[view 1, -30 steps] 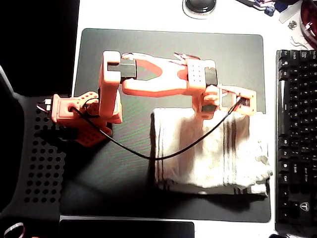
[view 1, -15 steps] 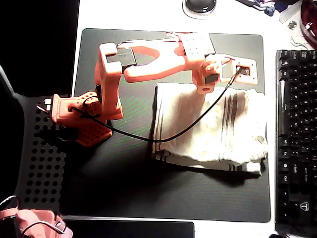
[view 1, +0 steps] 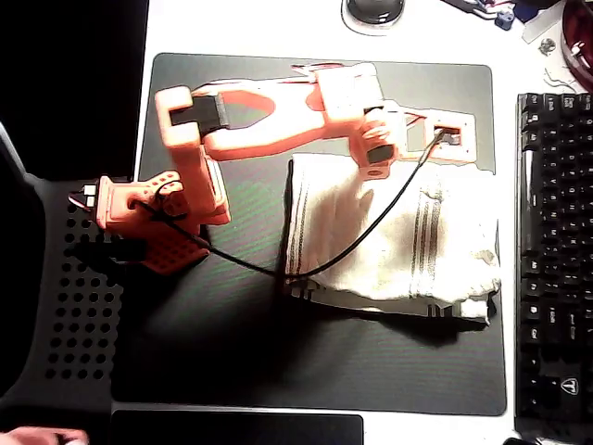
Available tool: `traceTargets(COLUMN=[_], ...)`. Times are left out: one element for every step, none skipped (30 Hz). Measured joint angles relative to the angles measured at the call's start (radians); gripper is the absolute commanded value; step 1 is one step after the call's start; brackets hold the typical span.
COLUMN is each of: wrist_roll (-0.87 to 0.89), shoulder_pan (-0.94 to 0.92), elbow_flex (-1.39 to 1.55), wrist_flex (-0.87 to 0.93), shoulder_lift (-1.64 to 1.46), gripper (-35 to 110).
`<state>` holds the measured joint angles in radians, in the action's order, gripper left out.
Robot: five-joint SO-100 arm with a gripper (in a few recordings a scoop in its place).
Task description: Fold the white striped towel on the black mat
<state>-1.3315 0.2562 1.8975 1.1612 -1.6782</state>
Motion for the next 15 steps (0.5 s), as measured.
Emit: traceTargets(wrist_roll=[-0.011,-0.018,-0.031,-0.037,-0.041,-0.054,-0.057,-0.057,-0.064,-0.071,-0.078,-0.080,-0.080,-0.075,-0.091], shoulder_pan=[-0.015,-0.026,-0.035,-0.040,-0.043,-0.049,-0.061,-0.080,-0.089,-0.091,-0.092,-0.103,-0.115,-0.115,-0.110], elbow_flex=[0.051,0.103,0.147,0.190,0.239,0.285,0.325,0.367,0.411,0.448,0.485,0.522,0.558,0.594,0.632], wrist_flex=[-0.002,-0.002,-0.002,-0.002,-0.002,-0.002,-0.002,-0.002,-0.002,-0.002,-0.002,-0.002,0.003,0.005,0.005], shoulder_lift=[-0.052,-0.101,-0.153,-0.201,-0.250,-0.298,-0.342,-0.388,-0.436,-0.479,-0.518,-0.558,-0.601,-0.646,-0.690], gripper=[15,15,15,15,15,14,14,14,14,14,13,13,12,11,9])
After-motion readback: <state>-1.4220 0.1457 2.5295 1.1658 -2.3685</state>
